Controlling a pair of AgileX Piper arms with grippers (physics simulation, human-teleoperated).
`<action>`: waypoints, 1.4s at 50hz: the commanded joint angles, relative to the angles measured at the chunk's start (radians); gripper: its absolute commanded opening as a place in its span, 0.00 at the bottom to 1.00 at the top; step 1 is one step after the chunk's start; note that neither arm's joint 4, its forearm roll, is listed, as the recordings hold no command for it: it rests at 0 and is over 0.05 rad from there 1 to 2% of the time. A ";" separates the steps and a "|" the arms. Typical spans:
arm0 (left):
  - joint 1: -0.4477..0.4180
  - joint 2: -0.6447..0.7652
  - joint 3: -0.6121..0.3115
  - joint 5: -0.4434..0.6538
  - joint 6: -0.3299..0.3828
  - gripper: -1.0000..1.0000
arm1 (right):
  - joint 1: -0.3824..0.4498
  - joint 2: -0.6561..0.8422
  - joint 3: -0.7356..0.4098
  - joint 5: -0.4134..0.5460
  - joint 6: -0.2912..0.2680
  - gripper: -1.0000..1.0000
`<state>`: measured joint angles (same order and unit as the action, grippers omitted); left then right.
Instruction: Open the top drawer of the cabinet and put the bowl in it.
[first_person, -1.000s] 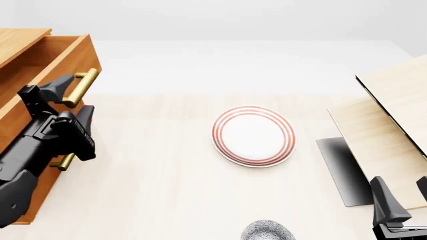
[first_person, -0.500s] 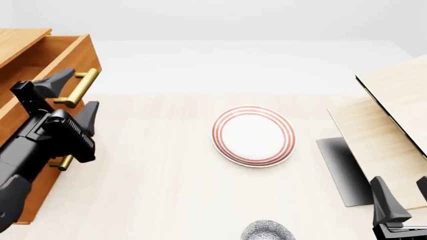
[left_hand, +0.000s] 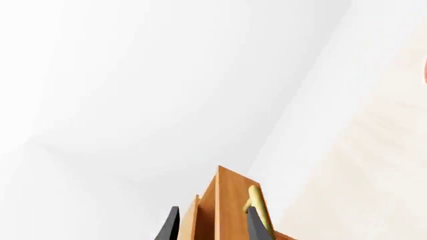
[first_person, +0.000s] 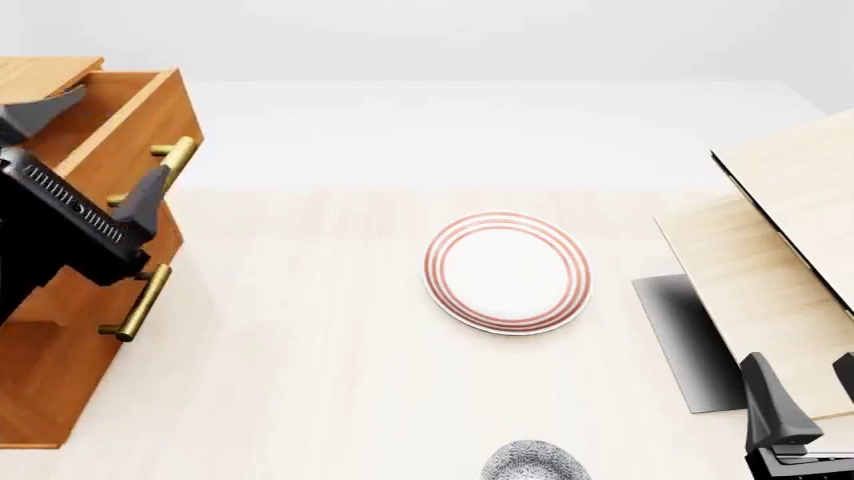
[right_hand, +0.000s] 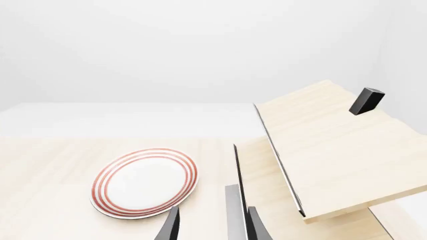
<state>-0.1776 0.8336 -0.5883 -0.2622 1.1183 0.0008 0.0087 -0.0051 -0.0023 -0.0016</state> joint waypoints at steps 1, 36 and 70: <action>0.032 -0.045 -0.118 0.202 -0.158 1.00 | 0.000 -0.001 0.001 0.000 0.001 1.00; 0.183 0.084 -0.556 0.801 -0.696 1.00 | 0.000 -0.001 0.001 0.000 0.000 1.00; 0.200 0.367 -0.851 1.099 -0.942 1.00 | 0.000 -0.002 0.001 0.000 0.000 1.00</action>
<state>0.0110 1.1403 -1.3445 0.7508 0.2215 0.0008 0.0086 -0.0051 -0.0023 -0.0017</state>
